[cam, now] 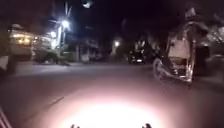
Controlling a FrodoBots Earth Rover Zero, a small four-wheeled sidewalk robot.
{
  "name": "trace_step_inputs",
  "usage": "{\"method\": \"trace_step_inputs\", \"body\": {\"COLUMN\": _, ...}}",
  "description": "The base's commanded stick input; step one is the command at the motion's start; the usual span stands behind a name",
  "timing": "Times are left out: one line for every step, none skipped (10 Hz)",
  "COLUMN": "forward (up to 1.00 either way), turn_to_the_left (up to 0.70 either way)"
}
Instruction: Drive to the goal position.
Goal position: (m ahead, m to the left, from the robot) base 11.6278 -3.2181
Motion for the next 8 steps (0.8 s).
{"method": "trace_step_inputs", "body": {"forward": 0.70, "turn_to_the_left": 0.00}}
{"method": "trace_step_inputs", "body": {"forward": 0.70, "turn_to_the_left": 0.00}}
{"method": "trace_step_inputs", "body": {"forward": 0.70, "turn_to_the_left": 0.00}}
{"method": "trace_step_inputs", "body": {"forward": 0.70, "turn_to_the_left": 0.00}}
{"method": "trace_step_inputs", "body": {"forward": 0.70, "turn_to_the_left": 0.00}}
{"method": "trace_step_inputs", "body": {"forward": 0.70, "turn_to_the_left": 0.00}}
{"method": "trace_step_inputs", "body": {"forward": 0.70, "turn_to_the_left": 0.00}}
{"method": "trace_step_inputs", "body": {"forward": 0.70, "turn_to_the_left": -0.19}}
